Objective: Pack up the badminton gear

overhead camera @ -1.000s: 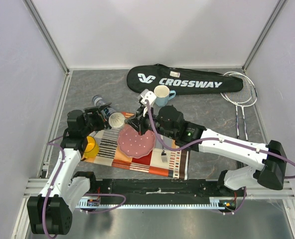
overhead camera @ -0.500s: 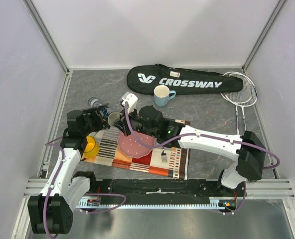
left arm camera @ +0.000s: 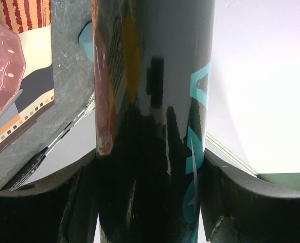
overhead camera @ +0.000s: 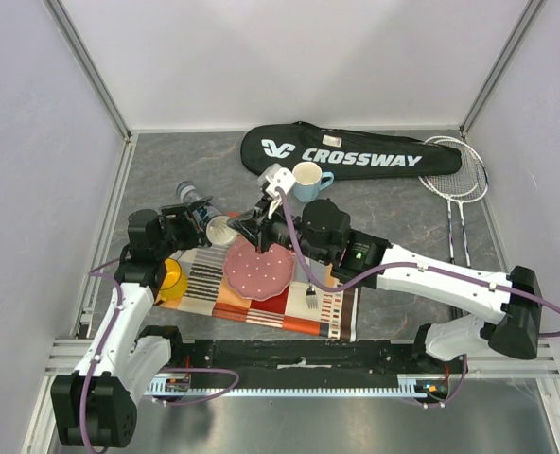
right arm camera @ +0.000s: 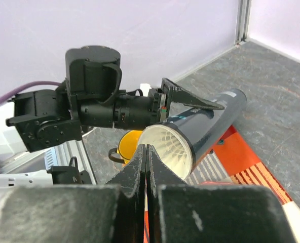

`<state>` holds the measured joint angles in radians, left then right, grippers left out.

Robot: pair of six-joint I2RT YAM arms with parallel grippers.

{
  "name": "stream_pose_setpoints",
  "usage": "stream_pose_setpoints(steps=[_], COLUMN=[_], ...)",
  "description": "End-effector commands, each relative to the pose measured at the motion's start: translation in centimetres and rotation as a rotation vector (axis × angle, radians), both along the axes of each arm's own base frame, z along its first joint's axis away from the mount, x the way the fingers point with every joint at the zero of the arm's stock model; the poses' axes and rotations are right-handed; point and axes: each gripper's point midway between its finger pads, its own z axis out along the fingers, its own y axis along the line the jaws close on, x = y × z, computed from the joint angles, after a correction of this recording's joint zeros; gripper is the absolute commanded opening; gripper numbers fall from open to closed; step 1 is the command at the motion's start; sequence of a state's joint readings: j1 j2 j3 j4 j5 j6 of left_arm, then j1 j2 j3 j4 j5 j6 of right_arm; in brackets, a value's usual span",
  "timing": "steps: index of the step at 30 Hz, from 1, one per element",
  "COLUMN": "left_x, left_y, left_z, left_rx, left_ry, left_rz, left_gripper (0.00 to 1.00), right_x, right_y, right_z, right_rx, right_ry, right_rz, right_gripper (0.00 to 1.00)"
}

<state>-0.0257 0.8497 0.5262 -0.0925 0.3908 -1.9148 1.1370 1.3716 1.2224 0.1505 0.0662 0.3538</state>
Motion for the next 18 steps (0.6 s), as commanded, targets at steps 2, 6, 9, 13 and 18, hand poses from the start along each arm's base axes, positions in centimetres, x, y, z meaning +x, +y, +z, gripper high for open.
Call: stream_pose_setpoints(steps=[2, 6, 9, 13, 18], left_x=[0.2, 0.2, 0.1, 0.2, 0.3], left_y=[-0.5, -0.5, -0.6, -0.5, -0.4], left_z=[4.1, 4.9, 4.9, 4.2, 3.6], left_rx=[-0.012, -0.009, -0.011, -0.008, -0.007], left_ry=[-0.14, -0.155, -0.15, -0.139, -0.128], left_rz=[-0.03, -0.035, -0.039, -0.03, -0.025], left_gripper=[0.02, 0.02, 0.02, 0.02, 0.02], right_x=[0.8, 3.6, 3.6, 2.2, 1.5], right_y=[1.7, 4.3, 4.9, 3.5, -0.9], right_z=[-4.1, -9.5, -9.0, -5.0, -2.1], right_rx=[-0.063, -0.177, -0.168, -0.081, -0.037], right_ry=[0.034, 0.07, 0.052, 0.028, 0.003], right_rz=[-0.009, -0.081, -0.057, -0.03, -0.096], right_gripper=[0.0, 0.0, 0.0, 0.0, 0.0])
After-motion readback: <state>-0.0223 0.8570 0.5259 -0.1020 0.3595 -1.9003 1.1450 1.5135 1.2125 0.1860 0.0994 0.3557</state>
